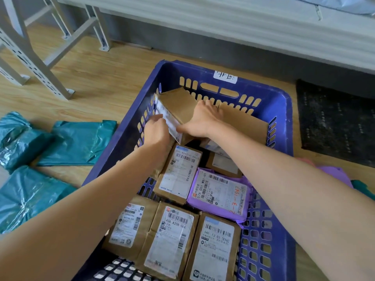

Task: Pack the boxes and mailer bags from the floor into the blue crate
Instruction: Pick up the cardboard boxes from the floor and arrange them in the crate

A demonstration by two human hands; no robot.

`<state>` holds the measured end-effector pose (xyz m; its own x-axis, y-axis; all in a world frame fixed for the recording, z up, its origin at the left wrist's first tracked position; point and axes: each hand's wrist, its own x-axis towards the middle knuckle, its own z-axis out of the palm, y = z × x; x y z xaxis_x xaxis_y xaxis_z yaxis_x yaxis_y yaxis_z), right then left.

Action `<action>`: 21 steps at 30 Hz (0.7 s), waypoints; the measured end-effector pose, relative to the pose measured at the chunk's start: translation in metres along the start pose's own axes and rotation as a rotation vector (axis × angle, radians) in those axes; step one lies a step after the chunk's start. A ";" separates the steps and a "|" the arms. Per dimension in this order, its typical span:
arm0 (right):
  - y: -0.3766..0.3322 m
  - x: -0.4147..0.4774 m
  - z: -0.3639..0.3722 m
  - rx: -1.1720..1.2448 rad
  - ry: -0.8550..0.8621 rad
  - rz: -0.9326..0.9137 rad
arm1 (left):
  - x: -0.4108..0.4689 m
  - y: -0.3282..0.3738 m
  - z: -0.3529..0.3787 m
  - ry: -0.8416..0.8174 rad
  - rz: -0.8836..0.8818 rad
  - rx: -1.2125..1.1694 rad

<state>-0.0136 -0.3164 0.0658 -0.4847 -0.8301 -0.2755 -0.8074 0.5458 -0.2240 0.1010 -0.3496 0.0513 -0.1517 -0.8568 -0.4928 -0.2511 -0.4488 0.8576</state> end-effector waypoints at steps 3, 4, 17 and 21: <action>0.010 0.004 -0.008 0.003 -0.087 -0.055 | -0.013 -0.006 0.005 -0.033 0.204 0.254; 0.013 0.005 -0.010 -0.004 -0.106 -0.063 | -0.017 -0.009 0.005 -0.040 0.247 0.306; 0.037 0.006 -0.004 -0.049 -0.100 -0.213 | -0.004 -0.013 0.000 -0.074 0.323 0.473; 0.040 -0.006 -0.002 0.018 -0.064 -0.223 | -0.012 -0.005 -0.003 -0.079 0.328 0.533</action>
<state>-0.0438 -0.2896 0.0604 -0.2725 -0.9217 -0.2763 -0.8856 0.3525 -0.3025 0.1067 -0.3376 0.0537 -0.3661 -0.8981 -0.2437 -0.6184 0.0392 0.7849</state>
